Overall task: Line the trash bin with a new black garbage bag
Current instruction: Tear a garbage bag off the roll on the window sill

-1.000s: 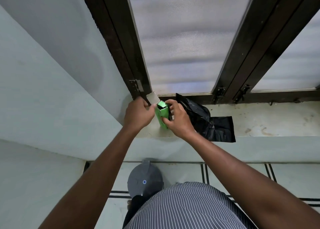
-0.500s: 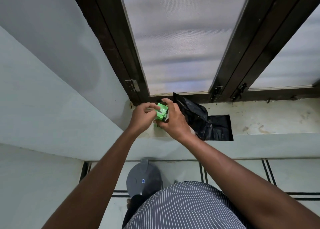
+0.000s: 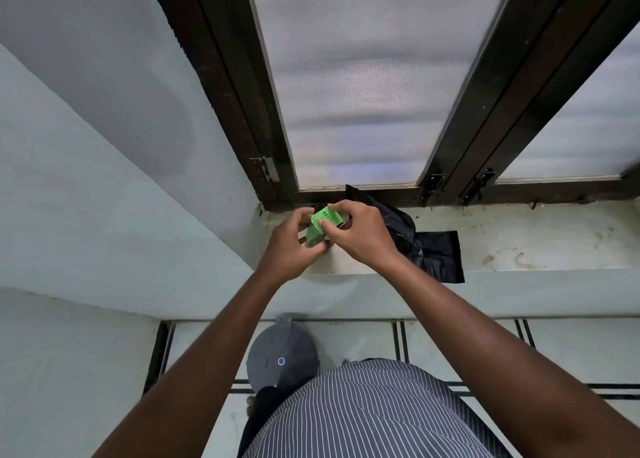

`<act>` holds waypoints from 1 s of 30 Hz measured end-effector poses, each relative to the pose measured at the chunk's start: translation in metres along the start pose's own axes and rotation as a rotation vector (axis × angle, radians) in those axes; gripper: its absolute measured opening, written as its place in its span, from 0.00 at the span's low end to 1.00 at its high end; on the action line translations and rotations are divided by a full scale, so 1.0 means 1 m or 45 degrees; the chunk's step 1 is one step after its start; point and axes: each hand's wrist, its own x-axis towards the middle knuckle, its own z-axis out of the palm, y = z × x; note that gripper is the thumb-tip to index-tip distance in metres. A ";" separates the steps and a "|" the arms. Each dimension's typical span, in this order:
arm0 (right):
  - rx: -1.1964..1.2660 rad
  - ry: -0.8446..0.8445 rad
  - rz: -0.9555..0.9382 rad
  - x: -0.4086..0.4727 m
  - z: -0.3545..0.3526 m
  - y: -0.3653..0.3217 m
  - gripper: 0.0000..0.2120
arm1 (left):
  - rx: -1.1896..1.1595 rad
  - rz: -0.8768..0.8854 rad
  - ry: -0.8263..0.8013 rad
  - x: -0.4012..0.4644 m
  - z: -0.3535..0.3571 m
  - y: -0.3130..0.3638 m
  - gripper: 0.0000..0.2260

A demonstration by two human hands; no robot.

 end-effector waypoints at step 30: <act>0.145 -0.261 0.360 0.008 0.011 -0.022 0.25 | -0.158 -0.192 0.458 -0.009 -0.002 -0.008 0.15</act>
